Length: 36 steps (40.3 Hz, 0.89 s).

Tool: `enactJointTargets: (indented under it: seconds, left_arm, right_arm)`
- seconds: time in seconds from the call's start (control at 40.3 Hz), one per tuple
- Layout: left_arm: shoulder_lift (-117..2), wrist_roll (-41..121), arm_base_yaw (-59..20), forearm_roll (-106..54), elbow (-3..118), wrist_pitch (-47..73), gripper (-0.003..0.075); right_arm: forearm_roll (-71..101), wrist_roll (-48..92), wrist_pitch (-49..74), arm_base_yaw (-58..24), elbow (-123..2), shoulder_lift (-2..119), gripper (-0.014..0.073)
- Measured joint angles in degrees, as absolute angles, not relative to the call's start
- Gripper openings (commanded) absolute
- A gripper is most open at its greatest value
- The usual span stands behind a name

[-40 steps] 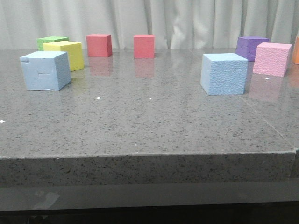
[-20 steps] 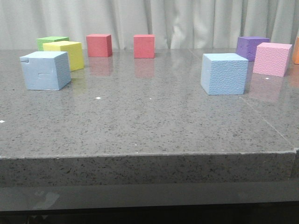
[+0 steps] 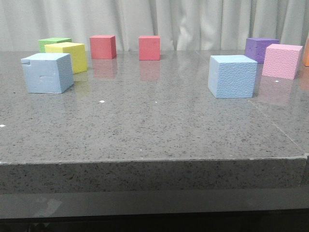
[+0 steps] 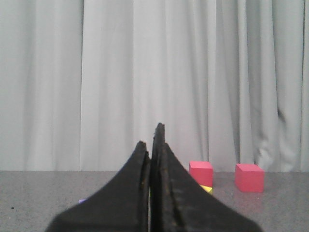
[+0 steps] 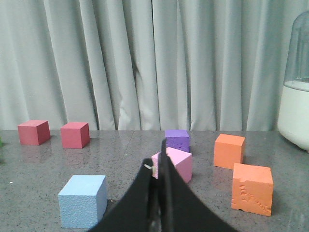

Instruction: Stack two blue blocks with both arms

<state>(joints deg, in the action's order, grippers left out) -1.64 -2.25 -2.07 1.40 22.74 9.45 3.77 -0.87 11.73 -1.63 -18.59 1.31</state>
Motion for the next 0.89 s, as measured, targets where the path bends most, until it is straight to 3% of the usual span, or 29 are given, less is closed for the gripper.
enactJointTargets:
  seconds: [0.298, 0.893]
  left_arm:
    - [-14.43, -2.25, -2.07, 1.12, 41.25, 28.88, -0.0019]
    - [-22.52, -2.25, -2.07, 0.96, 41.68, 32.27, -0.0019]
  right_arm:
    - [3.77, -0.87, 22.57, -1.63, -33.97, 14.60, -0.0037]
    - [3.77, -0.87, 23.34, -1.63, -35.22, 21.48, -0.0037]
